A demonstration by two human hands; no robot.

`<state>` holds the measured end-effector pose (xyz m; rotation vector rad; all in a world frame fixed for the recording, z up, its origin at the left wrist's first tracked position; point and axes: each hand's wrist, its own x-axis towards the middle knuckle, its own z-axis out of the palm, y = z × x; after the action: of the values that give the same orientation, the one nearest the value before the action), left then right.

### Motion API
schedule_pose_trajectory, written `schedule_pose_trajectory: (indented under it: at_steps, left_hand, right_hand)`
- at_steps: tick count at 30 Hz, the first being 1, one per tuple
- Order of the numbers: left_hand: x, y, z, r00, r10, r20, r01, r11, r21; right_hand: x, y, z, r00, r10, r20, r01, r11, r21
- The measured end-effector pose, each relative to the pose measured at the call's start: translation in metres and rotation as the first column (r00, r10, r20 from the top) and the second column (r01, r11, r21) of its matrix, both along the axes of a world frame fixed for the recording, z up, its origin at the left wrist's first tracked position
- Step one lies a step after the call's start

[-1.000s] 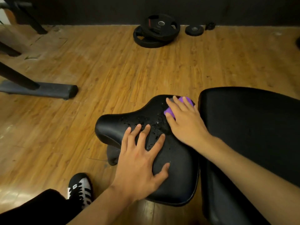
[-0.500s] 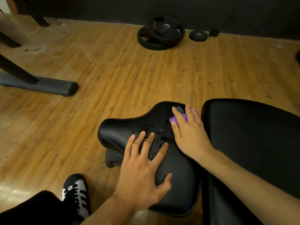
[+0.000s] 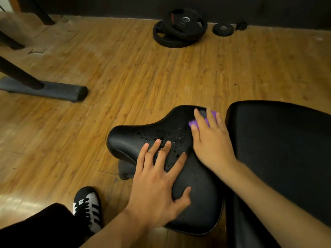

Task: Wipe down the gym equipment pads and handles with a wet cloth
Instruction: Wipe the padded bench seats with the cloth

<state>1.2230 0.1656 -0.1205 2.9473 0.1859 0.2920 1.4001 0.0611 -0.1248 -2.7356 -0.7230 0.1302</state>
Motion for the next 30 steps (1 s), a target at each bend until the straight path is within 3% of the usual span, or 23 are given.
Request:
schedule_pose_trajectory:
  at_steps: [3,5,11,14,19,23,26,28,30]
  left_hand:
    - [-0.001,-0.001,0.001,1.0,0.005,-0.01,-0.005,1.0,0.012]
    - [-0.002,-0.001,0.0,1.0,0.005,-0.017,-0.004,1.0,0.028]
    - [-0.002,-0.002,0.002,1.0,-0.006,-0.023,0.007,1.0,0.018]
    - [-0.001,0.0,0.002,1.0,0.0,-0.021,0.0,1.0,0.023]
    - [-0.003,-0.002,0.002,1.0,-0.011,-0.019,0.012,0.999,0.041]
    - [-0.004,-0.003,0.002,0.999,-0.008,-0.048,0.011,0.998,0.061]
    - [-0.005,-0.002,0.004,0.998,-0.01,-0.066,0.014,0.998,0.062]
    - [-0.005,-0.002,0.003,0.997,-0.012,-0.071,0.017,0.998,0.068]
    - [-0.005,-0.003,0.003,0.998,-0.01,-0.07,0.015,0.998,0.062]
  right_hand:
    - [0.055,0.032,0.0,0.981,-0.12,-0.154,0.129,0.99,0.051]
    - [0.049,0.03,0.002,0.981,-0.144,-0.127,0.147,0.989,0.013]
    - [-0.064,-0.029,0.012,0.995,0.052,-0.083,-0.055,0.998,-0.03]
    - [-0.027,-0.016,0.004,0.995,0.082,-0.051,-0.084,0.996,-0.04]
    - [0.05,0.026,0.0,0.995,-0.006,-0.104,0.014,0.997,0.081]
    - [-0.013,-0.003,0.008,1.0,-0.012,0.006,0.012,0.999,0.033]
    - [-0.082,-0.036,0.024,0.991,0.07,-0.116,-0.078,0.994,-0.072]
    - [-0.087,-0.044,0.027,0.984,0.112,-0.137,-0.129,0.984,-0.122]
    - [-0.058,-0.031,0.018,0.992,0.12,-0.044,-0.124,0.989,-0.086]
